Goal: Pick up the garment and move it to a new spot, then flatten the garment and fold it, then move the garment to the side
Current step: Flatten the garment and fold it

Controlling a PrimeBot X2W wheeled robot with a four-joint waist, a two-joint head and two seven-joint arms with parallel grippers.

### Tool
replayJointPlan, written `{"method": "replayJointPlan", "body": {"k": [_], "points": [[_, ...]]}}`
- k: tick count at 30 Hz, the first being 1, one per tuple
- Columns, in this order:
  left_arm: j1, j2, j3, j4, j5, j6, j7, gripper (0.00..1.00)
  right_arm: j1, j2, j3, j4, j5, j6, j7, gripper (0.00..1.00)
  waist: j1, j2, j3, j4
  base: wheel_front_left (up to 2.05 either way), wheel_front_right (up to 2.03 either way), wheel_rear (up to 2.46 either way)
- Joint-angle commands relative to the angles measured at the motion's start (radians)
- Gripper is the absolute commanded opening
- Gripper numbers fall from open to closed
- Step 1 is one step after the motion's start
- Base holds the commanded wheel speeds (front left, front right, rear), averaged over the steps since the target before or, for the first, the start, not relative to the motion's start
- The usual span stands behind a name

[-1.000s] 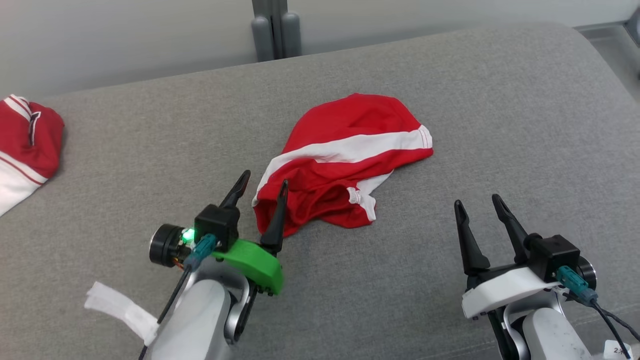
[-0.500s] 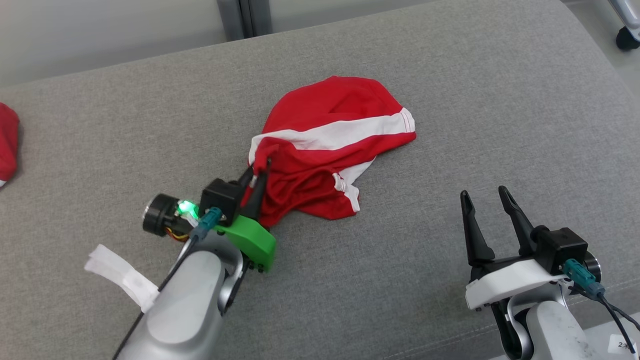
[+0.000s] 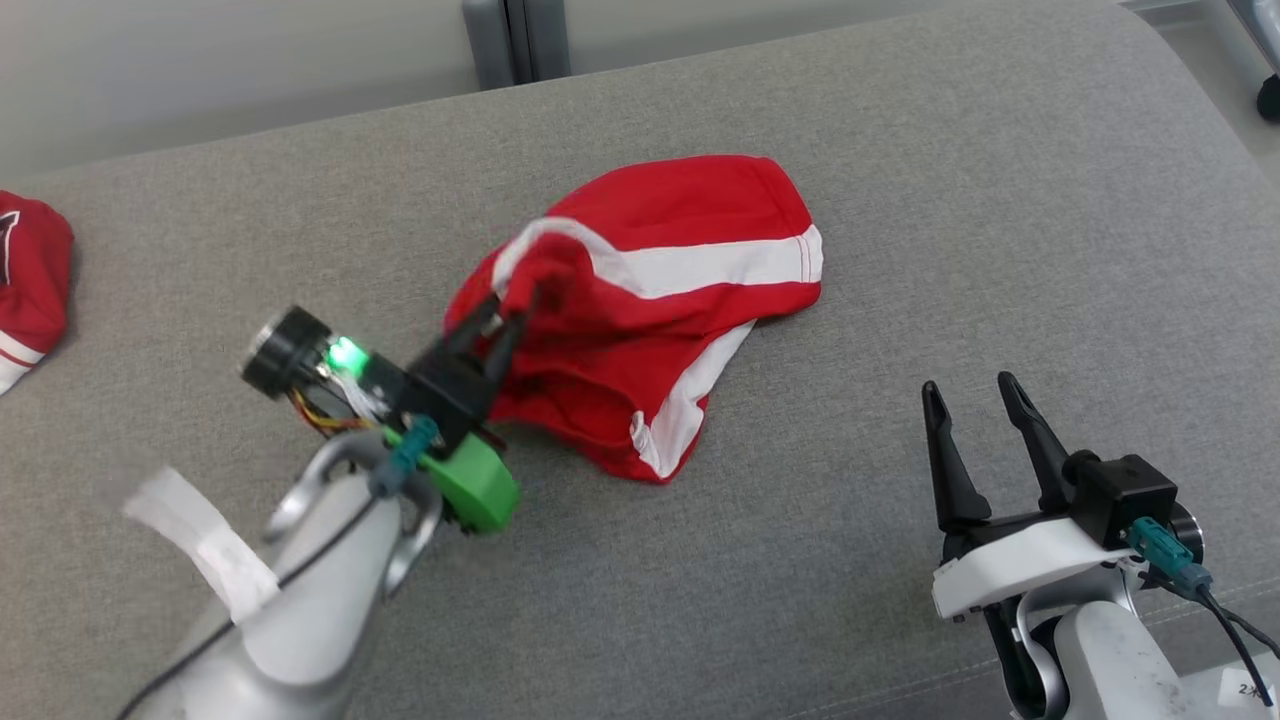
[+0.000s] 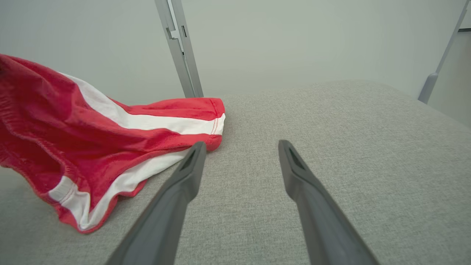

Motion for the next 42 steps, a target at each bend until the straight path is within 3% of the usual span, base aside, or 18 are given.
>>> {"method": "replayJointPlan", "body": {"k": [1, 5, 10, 27, 28, 29, 30, 42], "points": [[0.057, 0.006, -0.038, -0.008, -0.006, -0.007, -0.007, 0.0, -0.005, -0.003, -0.001, 0.001, 0.0, -0.001, 0.0, 1.0, 0.0, 0.0, -0.001, 0.0, 0.0, 0.0, 0.0], [0.162, 0.014, -0.131, -0.011, -0.03, -0.012, -0.007, 0.0, 0.003, -0.003, -0.005, 0.002, -0.002, -0.001, 0.0, 1.0, 0.0, 0.0, -0.005, -0.001, 0.0, 0.0, 0.0], [0.26, 0.013, -0.172, 0.007, -0.074, -0.013, -0.007, 0.0, 0.016, -0.002, -0.014, 0.005, -0.01, -0.001, 0.0, 1.0, 0.0, 0.0, -0.015, 0.007, 0.0, 0.0, 0.0], [0.397, 0.046, -0.083, -0.053, -0.136, 0.042, -0.007, 0.0, 0.048, -0.002, -0.005, 0.016, -0.017, -0.001, 0.0, 1.0, 0.0, 0.0, -0.062, 0.044, 0.0, 0.0, 0.0], [0.402, 0.042, -0.076, -0.06, -0.139, 0.047, -0.007, 0.35, 0.048, -0.003, -0.005, 0.017, -0.018, -0.001, 0.0, 1.0, 0.0, 0.0, -0.063, 0.045, 0.0, 0.0, 0.0], [0.407, 0.039, -0.07, -0.067, -0.141, 0.05, -0.007, 0.78, 0.048, -0.003, -0.005, 0.017, -0.018, -0.001, 0.0, 1.0, 0.0, 0.0, -0.064, 0.047, 0.0, 0.0, 0.0], [0.415, 0.032, -0.06, -0.077, -0.146, 0.055, -0.007, 1.0, 0.048, -0.003, -0.005, 0.018, -0.018, -0.001, 0.0, 1.0, 0.0, 0.0, -0.066, 0.048, 0.0, 0.0, 0.0], [0.411, -0.048, -0.023, -0.213, -0.149, 0.041, -0.007, 1.0, 0.04, -0.002, -0.011, 0.02, -0.021, -0.001, 0.0, 1.0, 0.0, 0.0, -0.068, 0.053, 0.0, 0.0, 0.0]]}}
